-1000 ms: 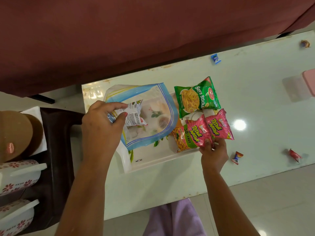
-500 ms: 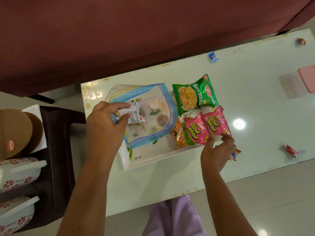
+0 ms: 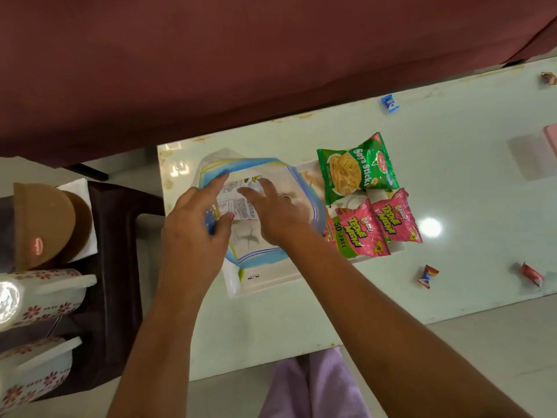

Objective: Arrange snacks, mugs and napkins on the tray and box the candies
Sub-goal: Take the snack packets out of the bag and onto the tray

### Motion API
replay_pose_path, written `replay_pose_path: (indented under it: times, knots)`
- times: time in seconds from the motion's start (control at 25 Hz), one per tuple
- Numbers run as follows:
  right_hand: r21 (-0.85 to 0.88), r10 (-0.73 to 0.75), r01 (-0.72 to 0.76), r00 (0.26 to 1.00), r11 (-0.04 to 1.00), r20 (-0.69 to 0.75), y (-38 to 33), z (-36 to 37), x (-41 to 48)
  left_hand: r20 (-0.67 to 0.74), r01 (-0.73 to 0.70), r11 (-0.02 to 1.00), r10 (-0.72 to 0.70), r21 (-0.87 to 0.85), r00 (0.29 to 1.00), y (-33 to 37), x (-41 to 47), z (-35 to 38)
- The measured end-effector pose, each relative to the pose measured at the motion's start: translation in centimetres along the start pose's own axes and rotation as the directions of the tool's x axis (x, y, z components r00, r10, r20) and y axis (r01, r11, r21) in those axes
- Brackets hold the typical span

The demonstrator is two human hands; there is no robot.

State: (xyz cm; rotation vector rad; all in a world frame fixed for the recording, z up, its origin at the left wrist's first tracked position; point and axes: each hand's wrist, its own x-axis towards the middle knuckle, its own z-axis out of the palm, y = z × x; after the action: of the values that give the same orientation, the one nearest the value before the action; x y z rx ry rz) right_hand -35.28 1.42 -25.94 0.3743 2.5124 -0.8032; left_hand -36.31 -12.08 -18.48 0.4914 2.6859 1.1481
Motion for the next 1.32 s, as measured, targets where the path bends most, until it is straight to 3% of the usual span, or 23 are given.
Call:
replay_pose_path:
  times: [0.12,0.28,0.44,0.56,0.64,0.76,0.92,1.0,1.12,1.2,1.32]
  knots:
    - [0.019,-0.022,0.021,0.999,1.0,0.042,-0.5,1.7,1.8,0.015,0.023,0.999,-0.023,-0.028,1.0,-0.7,-0.3,-0.5]
    - [-0.052,-0.097,0.094,0.993,0.994,-0.067,-1.4,2.9,3.0,0.042,0.0,0.997,0.003,-0.083,0.999,-0.6,-0.5,-1.1]
    - [-0.019,-0.081,0.079,0.983,0.997,-0.167,-2.0,1.1,2.1,0.044,-0.019,1.0,0.019,0.0,0.999,-0.7,-0.2,-1.7]
    - [0.315,0.02,0.107,0.927,0.943,-0.375,-2.0,-2.5,-1.8,0.026,-0.041,0.992,0.038,0.119,0.999,-0.9,-0.2,-1.9]
    - [0.577,0.134,0.149,0.898,0.803,-0.419,-0.8,-5.2,-5.9,0.043,-0.03,0.986,0.023,0.166,0.999,-0.9,0.0,-2.2]
    - [0.816,0.244,0.069,0.937,0.574,-0.251,0.7,-7.6,-10.4,0.065,-0.048,0.964,0.031,0.263,0.997,0.0,0.3,-2.5]
    - [0.924,0.143,0.001,0.988,0.382,-0.06,1.7,-10.7,-12.0,0.059,-0.077,0.889,0.057,0.451,0.997,1.2,0.6,-2.5]
    - [0.957,0.119,0.0,0.992,0.291,-0.036,2.1,-11.8,-12.0,0.085,-0.037,0.93,0.007,0.365,0.996,1.2,1.2,-2.8]
    - [0.986,0.127,-0.118,0.986,0.114,0.103,2.8,-11.0,-10.9,0.224,-0.005,1.0,-0.001,0.027,0.975,2.3,2.1,-3.3]
    - [0.98,0.1,-0.196,0.976,0.027,0.192,2.9,-10.1,-10.1,0.187,0.026,0.997,-0.013,-0.066,0.982,2.8,2.4,-2.9]
    - [0.976,0.113,-0.203,0.974,0.073,0.195,3.6,-8.9,-9.2,0.063,0.117,0.989,-0.112,-0.087,0.992,2.9,2.7,-2.3]
